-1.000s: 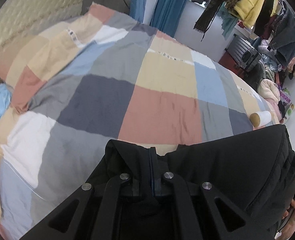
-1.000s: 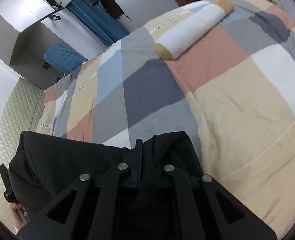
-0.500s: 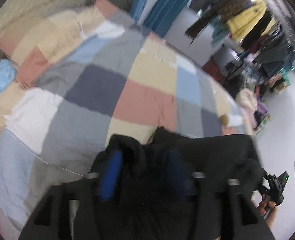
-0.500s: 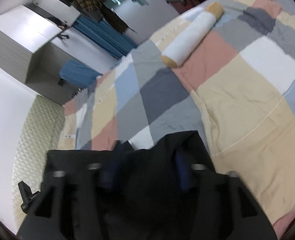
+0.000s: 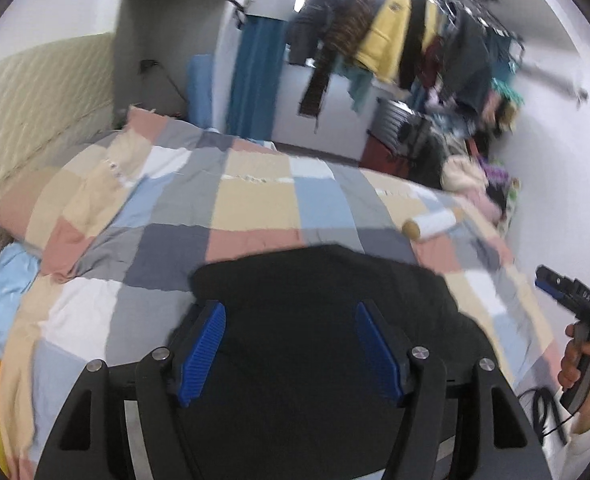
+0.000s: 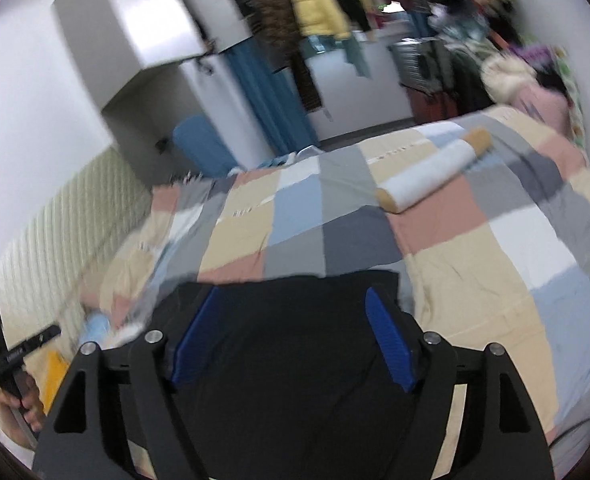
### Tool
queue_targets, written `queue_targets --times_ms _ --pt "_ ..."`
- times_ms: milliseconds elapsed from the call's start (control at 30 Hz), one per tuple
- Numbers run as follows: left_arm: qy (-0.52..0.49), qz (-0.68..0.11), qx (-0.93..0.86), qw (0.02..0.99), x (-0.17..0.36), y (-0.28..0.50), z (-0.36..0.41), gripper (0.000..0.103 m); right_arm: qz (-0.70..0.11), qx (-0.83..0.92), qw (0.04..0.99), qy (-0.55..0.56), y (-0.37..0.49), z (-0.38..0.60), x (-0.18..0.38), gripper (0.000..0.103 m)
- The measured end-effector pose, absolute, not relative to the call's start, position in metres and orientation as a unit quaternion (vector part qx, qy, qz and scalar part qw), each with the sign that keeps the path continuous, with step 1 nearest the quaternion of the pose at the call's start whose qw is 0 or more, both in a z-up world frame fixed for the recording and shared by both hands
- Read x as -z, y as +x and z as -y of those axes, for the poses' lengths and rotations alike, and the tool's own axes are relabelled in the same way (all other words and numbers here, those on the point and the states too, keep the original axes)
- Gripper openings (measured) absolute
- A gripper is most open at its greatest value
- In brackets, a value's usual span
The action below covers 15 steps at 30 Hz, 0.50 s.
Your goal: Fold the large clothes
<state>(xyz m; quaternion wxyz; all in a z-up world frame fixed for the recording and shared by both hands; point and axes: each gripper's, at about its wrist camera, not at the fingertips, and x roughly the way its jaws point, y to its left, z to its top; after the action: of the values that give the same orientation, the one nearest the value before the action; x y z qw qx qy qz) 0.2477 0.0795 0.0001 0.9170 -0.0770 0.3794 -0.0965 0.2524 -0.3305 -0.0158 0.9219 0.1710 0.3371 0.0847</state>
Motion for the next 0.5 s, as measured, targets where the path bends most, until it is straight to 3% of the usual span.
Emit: queue_targets --times_ms 500 --pt "-0.021 -0.444 0.045 0.895 0.119 0.354 -0.054 0.068 -0.418 -0.100 0.901 0.049 0.340 0.213 0.130 0.080"
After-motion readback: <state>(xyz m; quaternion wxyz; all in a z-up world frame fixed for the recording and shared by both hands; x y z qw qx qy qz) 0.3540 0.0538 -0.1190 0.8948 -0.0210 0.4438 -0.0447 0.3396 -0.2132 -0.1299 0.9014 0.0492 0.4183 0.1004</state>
